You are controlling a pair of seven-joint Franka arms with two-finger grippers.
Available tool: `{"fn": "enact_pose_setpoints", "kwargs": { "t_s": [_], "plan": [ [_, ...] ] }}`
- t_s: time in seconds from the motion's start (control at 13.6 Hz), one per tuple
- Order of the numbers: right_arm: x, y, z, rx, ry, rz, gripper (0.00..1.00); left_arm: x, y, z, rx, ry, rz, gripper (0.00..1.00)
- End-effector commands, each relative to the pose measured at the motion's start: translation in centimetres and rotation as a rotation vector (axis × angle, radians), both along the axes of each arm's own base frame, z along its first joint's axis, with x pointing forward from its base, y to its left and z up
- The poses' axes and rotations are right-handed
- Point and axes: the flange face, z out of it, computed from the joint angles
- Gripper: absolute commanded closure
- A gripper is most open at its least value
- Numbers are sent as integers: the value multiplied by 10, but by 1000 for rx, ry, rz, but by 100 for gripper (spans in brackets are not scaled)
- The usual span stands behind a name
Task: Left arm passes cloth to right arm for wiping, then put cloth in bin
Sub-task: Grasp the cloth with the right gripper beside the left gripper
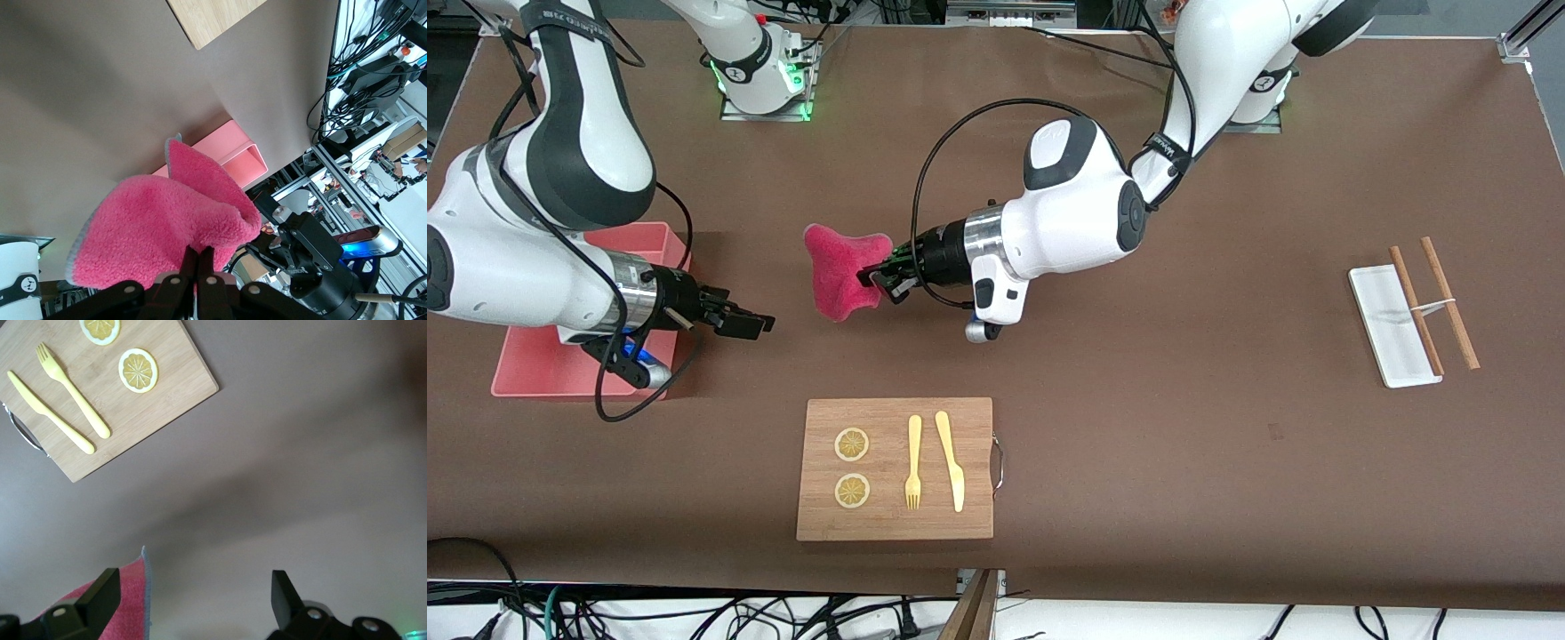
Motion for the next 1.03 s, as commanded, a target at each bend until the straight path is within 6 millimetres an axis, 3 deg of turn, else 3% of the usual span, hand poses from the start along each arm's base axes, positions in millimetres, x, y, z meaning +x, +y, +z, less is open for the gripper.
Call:
{"fn": "enact_pose_setpoints", "kwargs": {
  "t_s": [0.0,0.37,0.95],
  "plan": [
    [-4,11,-6,48,73,-114,0,6,-3,4,-32,13,26,100],
    [-21,35,-29,146,248,-316,0,9,0,4,-33,16,31,100],
    [-31,44,-57,290,382,-501,0,12,3,3,-31,13,35,100]
  ]
}}
